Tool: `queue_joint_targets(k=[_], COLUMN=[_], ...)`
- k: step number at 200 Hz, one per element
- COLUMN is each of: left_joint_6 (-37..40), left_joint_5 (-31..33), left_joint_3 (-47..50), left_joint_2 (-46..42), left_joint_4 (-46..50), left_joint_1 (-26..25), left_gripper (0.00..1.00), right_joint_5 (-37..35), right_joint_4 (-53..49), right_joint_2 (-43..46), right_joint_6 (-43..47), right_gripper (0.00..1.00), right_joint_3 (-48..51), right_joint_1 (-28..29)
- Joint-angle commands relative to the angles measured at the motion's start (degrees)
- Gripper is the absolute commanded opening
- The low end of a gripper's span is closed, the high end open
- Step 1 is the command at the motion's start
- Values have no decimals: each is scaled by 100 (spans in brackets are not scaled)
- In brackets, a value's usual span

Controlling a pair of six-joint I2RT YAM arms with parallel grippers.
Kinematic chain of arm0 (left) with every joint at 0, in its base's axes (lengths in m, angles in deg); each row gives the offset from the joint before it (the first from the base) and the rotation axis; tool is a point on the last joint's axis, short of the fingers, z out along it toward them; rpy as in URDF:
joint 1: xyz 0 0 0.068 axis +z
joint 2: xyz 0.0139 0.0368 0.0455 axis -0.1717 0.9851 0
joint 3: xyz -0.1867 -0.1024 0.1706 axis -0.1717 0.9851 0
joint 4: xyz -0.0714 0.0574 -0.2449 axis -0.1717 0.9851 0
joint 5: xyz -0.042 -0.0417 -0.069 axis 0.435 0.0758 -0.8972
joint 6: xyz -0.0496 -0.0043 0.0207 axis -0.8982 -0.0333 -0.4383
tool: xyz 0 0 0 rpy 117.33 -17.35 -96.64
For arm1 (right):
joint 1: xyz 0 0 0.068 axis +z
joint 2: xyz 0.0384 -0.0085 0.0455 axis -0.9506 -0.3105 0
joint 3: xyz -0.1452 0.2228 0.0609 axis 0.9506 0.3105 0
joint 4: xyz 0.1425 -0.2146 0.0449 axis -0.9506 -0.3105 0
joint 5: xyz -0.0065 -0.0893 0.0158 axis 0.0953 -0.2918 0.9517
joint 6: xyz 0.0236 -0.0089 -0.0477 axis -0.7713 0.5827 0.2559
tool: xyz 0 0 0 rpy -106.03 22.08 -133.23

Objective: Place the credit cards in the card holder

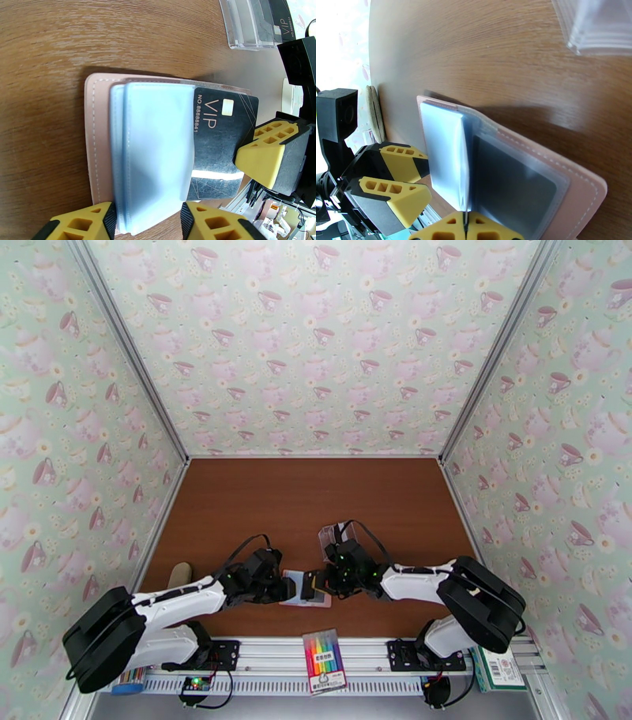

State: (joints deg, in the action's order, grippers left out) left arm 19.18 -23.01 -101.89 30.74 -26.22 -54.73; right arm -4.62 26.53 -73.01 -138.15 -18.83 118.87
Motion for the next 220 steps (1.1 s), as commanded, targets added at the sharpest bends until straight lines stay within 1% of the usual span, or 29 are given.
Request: queue_joint_targets(k=[1,220], left_joint_6=[-16,18], left_joint_5=[73,125], left_joint_3=[40,76], left_joint_2=[151,83], left_joint_4=[8,51], left_joint_1=[-34,-34], left_gripper=[50,50], right_joint_5=[-152,-391], right_joint_4=[-118,-170], right_joint_2=[52,93], right_joint_6=[-215,-577], right_gripper=[0,0], right_joint_3=[187,394], right_joint_1=[42,194])
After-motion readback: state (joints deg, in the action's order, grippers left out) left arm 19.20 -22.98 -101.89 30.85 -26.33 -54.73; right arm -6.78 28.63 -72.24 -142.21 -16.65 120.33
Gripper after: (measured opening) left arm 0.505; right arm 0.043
